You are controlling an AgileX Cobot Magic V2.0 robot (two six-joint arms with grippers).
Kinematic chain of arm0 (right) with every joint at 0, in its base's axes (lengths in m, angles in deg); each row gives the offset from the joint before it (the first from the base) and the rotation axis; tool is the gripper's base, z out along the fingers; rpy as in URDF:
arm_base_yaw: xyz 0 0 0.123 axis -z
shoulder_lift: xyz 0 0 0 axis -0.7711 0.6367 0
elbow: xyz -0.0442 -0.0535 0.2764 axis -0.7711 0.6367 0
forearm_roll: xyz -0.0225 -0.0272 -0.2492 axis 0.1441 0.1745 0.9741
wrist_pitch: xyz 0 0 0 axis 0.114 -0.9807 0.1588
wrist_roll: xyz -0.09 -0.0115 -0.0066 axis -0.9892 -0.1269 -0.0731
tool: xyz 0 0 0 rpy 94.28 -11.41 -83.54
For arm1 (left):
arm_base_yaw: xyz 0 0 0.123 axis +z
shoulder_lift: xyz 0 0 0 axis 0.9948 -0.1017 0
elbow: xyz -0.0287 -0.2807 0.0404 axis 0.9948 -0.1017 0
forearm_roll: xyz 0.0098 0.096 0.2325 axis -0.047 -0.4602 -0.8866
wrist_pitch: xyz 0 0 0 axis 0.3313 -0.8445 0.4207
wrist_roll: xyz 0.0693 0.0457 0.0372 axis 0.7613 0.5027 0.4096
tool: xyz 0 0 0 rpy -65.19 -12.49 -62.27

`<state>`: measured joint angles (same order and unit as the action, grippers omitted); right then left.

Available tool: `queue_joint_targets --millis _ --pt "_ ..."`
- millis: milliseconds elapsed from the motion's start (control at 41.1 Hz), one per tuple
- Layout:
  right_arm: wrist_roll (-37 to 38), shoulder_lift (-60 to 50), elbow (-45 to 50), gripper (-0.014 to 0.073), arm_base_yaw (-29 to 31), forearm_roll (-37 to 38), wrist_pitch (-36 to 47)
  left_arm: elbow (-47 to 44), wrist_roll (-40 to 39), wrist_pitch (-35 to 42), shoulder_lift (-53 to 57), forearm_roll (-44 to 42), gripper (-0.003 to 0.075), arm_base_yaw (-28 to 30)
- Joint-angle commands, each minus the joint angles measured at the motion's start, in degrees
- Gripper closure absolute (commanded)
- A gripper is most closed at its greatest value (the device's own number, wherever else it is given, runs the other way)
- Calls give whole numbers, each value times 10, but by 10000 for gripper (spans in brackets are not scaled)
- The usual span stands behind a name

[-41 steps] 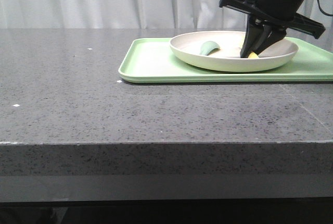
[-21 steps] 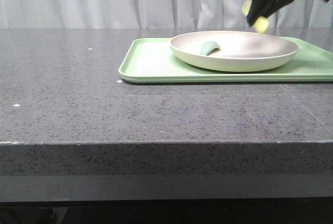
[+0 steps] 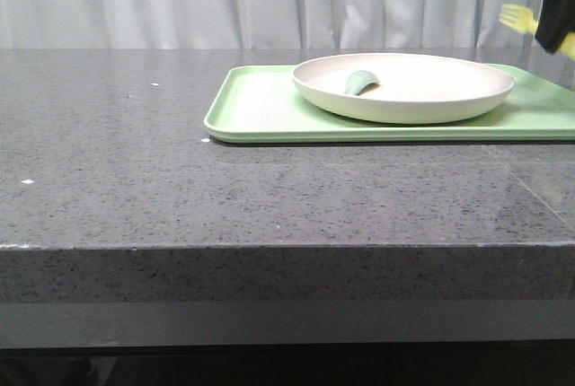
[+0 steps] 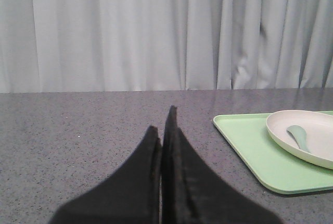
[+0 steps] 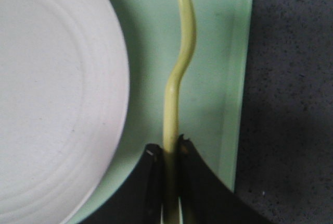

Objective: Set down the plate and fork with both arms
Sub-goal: 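Lift the fork and move it beside the plate on the tray, then lower the fork onto the tray and open the right gripper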

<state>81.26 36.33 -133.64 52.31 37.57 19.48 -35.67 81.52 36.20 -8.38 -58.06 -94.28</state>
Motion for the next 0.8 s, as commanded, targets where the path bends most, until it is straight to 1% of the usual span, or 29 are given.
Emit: queue_joint_targets --millis 0,97,146,365,414,511,608,681,730,778 --pt "-9 -5 -12 610 2 12 16 14 0 51 -6 1 739 1" --pt "-9 14 -12 597 2 14 15 14 0 51 -6 1 739 1" --pt "-9 20 -12 570 2 14 15 14 0 51 -6 1 739 1" --pt "-7 20 -15 361 2 13 6 14 0 51 -6 1 739 1" --pt "-2 14 -19 323 2 13 3 14 0 51 -6 1 739 1" --pt "7 -9 -26 279 2 13 2 14 0 51 -6 1 739 1" --pt "12 -45 -27 262 2 13 5 14 0 51 -6 1 739 1" --pt "12 -76 -26 274 2 12 1 14 0 51 -6 1 739 1" --pt "12 -94 -23 305 1 11 -2 14 0 51 -6 1 739 1" --pt "12 -114 -16 368 0 11 -7 14 0 51 -6 1 739 1"
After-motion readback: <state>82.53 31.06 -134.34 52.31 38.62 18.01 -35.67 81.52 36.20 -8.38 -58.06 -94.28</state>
